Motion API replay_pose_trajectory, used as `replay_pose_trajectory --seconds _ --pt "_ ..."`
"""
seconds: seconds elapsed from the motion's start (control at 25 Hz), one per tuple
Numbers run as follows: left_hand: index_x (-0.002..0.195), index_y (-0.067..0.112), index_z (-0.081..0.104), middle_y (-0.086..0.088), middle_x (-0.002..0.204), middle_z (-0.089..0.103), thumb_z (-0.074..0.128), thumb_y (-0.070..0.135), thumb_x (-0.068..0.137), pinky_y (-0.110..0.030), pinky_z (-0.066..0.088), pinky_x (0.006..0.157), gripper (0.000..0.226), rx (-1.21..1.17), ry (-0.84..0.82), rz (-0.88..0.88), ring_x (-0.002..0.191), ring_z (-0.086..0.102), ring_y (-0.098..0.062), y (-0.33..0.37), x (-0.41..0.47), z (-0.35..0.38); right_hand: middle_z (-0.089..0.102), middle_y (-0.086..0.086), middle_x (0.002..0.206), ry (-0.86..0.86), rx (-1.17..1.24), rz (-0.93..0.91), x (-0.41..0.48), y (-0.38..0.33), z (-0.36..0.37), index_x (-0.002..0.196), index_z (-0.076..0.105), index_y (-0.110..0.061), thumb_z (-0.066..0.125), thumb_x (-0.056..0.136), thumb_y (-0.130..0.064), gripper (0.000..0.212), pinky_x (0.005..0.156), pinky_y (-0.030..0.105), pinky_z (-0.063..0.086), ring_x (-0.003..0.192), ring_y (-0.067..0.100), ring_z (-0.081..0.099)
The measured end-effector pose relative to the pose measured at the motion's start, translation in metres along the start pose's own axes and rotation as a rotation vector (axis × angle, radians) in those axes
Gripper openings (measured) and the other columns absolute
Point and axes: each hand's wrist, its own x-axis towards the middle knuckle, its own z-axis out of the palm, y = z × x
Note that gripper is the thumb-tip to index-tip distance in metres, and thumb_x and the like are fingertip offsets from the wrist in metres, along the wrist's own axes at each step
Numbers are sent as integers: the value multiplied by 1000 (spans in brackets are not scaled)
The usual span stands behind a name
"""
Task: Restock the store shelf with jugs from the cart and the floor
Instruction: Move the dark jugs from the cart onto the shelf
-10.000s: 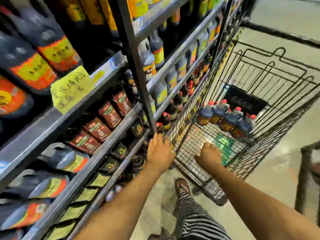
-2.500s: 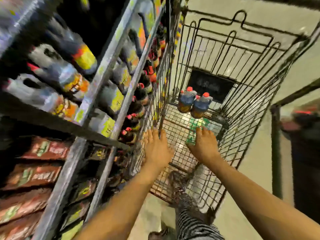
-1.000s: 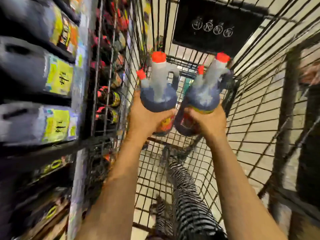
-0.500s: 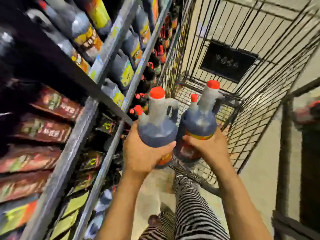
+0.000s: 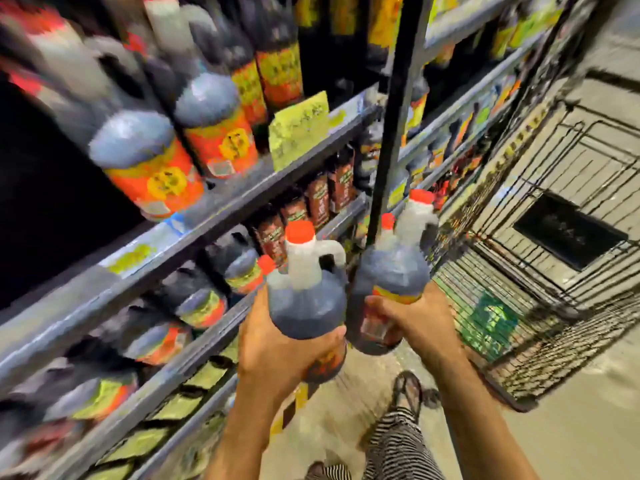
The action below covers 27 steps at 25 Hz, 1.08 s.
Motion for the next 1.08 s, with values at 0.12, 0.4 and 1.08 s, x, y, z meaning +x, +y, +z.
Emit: replay_pose_trajectory --seconds 0.12,0.4,1.08 --pt "83 29 52 5 64 44 59 37 74 -26 44 50 14 4 151 53 54 44 -13 -6 -15 -57 74 -6 89 -111 12 -74 -19 -35 39 89 70 -22 82 40 -38 53 71 30 55 79 9 69" --pt "88 58 54 40 75 61 77 52 37 -7 45 53 56 -269 479 -24 72 55 24 -5 -62 -161 73 -8 88 -370 -96 -334 -58 -121 103 82 67 -28 73 38 -51 50 66 24 50 76 3 66" --pt "99 24 67 5 97 72 76 75 30 -40 58 76 86 -118 834 -131 88 68 -12 -47 0 -305 72 -3 93 -516 -264 -624 -77 -251 255 86 68 -23 77 61 -51 38 63 20 42 86 13 64"
